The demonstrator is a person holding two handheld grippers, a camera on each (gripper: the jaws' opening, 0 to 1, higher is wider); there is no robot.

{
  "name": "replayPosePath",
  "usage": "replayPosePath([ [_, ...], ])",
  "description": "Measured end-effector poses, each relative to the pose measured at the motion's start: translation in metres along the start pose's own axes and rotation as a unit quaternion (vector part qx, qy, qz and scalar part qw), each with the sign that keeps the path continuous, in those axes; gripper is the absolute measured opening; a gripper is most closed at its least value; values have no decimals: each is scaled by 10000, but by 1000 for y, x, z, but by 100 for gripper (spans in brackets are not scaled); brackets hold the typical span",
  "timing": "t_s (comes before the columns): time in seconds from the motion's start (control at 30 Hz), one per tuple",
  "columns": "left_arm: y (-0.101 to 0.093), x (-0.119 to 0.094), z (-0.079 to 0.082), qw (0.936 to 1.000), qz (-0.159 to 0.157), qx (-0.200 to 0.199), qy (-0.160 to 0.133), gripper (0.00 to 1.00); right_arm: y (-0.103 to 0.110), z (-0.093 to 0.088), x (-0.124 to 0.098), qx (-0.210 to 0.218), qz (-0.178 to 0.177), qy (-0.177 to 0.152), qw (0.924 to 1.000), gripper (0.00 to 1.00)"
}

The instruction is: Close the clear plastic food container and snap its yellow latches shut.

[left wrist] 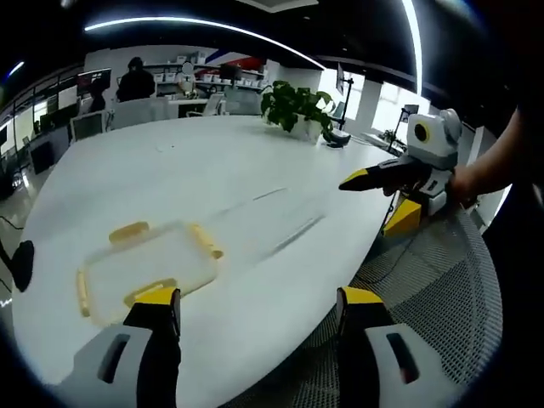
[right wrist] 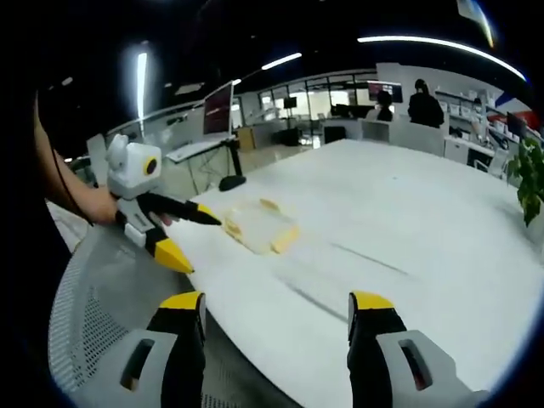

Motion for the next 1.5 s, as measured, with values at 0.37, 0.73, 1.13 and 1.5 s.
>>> replayPosePath([
  [0.37,2,-7,2,9998,156,50,-138,73,1,6,-5,-23,145,-166,9998,68],
  [0.73,5,-9,5,9997,146,-29,-217,71,-4,11,-9,182,231,-344,9990,64],
  [1.13,7,-19,16,9987,139,35,-483,70,-2,28,-20,-47,72,-651,9978,61],
  [1.5,18,-36,21,9941,138,-491,-959,71,5,59,-12,148,200,-1012,9946,61],
])
Point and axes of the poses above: the point that each gripper's makers call its tool centre point, and the gripper's own axes: x roughly forward along the fingers, y roughly to its left, z roughly out of its top, the point moved 10 cm from there along -x, roughly backward along the fingers, and after that the axes turned 11 degrees about y, right-handed, at the moved point
